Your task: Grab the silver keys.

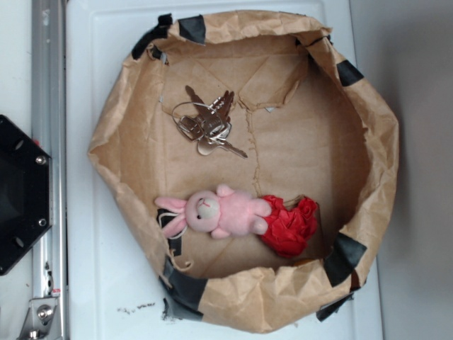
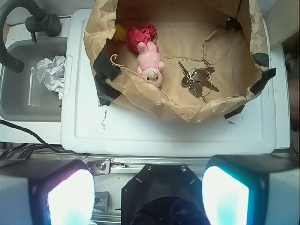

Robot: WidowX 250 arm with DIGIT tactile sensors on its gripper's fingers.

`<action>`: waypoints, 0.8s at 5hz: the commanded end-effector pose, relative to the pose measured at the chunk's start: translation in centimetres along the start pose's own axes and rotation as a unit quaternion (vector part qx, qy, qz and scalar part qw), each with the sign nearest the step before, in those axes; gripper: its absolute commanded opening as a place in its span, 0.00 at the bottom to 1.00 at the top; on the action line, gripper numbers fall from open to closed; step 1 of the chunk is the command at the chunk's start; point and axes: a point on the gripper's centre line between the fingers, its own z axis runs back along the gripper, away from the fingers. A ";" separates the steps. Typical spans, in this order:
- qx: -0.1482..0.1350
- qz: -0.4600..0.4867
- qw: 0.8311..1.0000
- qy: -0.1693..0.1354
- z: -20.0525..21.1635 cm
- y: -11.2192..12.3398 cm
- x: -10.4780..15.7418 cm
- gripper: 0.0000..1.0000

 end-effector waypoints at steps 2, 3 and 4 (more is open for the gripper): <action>0.020 -0.025 0.999 -0.017 -1.4 0.4 4.5 1.00; 0.029 -0.085 0.996 -0.015 -2.4 1.4 6.9 1.00; 0.038 -0.130 0.991 -0.018 -3.5 3.2 8.0 1.00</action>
